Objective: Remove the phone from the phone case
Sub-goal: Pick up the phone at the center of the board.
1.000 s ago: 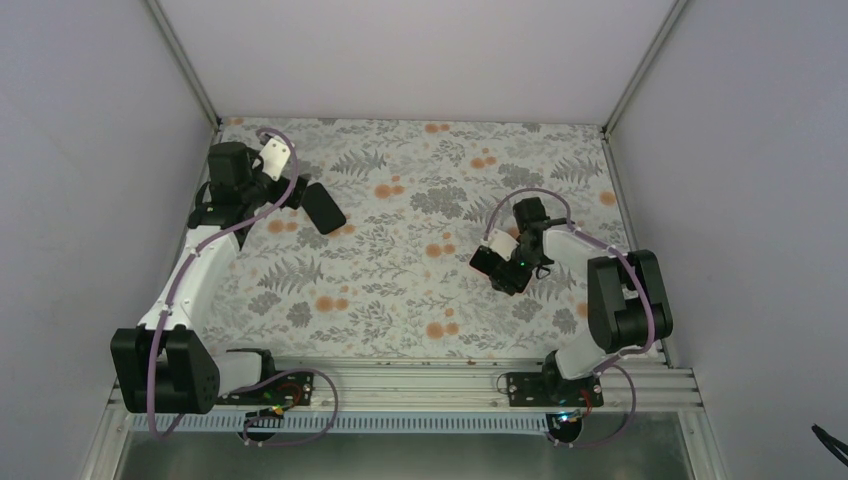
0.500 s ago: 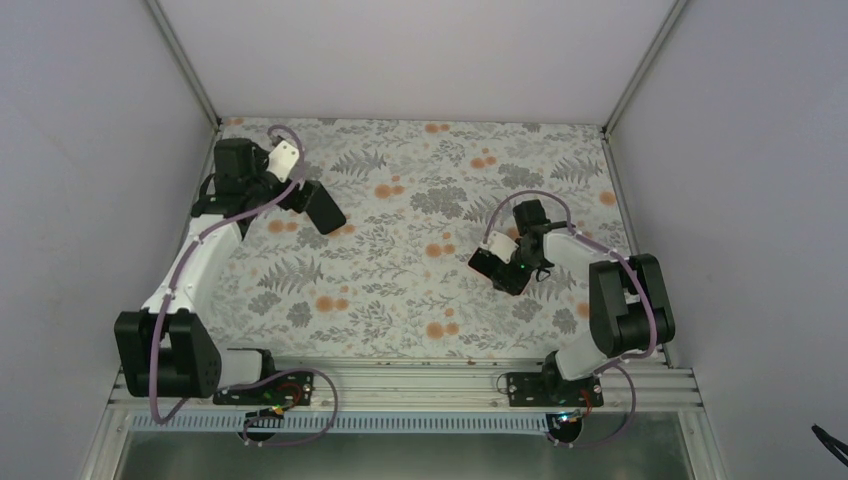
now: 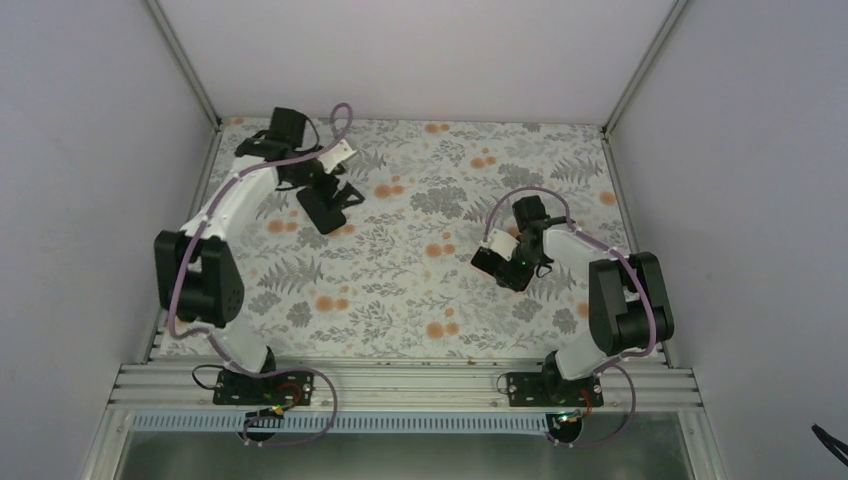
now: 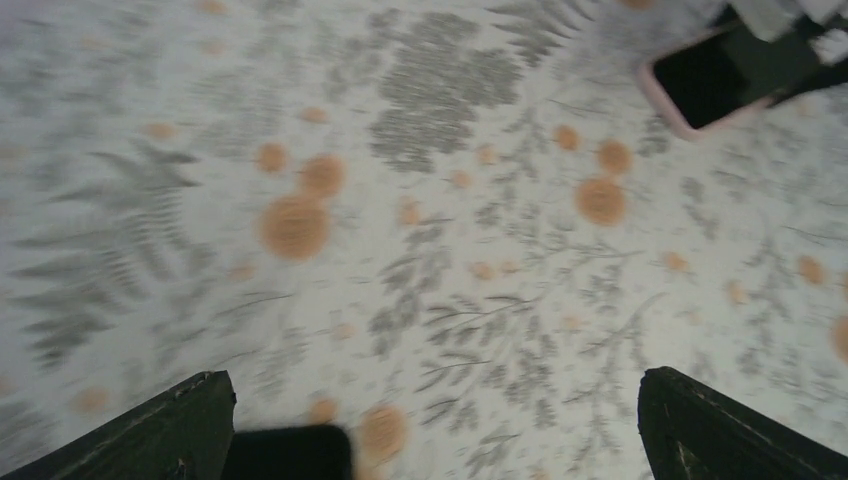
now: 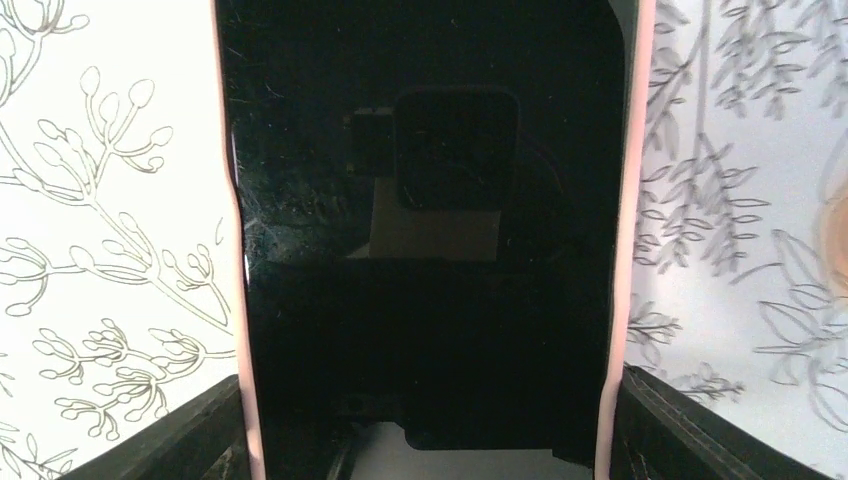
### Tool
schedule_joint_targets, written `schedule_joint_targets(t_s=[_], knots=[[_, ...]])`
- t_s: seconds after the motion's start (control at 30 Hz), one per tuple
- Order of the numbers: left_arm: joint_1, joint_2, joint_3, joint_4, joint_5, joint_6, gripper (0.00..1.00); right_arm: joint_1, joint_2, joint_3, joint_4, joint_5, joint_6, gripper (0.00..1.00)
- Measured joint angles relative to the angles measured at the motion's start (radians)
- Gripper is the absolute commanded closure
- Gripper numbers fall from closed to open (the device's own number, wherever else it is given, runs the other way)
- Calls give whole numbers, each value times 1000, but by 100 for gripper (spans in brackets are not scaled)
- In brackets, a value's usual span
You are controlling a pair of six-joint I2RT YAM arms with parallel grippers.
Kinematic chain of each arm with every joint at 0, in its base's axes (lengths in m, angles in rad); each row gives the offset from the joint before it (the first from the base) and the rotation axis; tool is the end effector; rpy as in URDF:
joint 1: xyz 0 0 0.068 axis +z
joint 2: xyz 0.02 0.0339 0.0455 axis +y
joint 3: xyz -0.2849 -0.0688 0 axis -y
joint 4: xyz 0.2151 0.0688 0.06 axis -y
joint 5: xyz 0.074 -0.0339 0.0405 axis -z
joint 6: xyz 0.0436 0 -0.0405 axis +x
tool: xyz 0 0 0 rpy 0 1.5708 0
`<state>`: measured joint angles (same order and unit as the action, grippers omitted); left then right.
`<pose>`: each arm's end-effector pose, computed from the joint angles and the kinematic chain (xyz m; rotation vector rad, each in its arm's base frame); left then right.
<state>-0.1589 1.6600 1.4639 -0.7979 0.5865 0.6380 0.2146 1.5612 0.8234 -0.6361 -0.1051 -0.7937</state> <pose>0.3203 -0.0758 0.3217 1.1294 2.1287 -0.5351 0.2333 0.0555 0.1830 -1.4250 2.5515 0.0649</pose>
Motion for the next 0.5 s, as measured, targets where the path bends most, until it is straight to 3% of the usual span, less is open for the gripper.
schedule_joint_targets(t_s=[0.17,0.37,0.5], knots=[[-69,191,132,-160,122,23,0,30,-18,68,-46,6,3,33],[-137,493,440,-397,319,65,0,107,-42,185,-45,-17,28,33],[-154,633,536,-474,406,58,0,162,-41,221,-29,-11,56,34]])
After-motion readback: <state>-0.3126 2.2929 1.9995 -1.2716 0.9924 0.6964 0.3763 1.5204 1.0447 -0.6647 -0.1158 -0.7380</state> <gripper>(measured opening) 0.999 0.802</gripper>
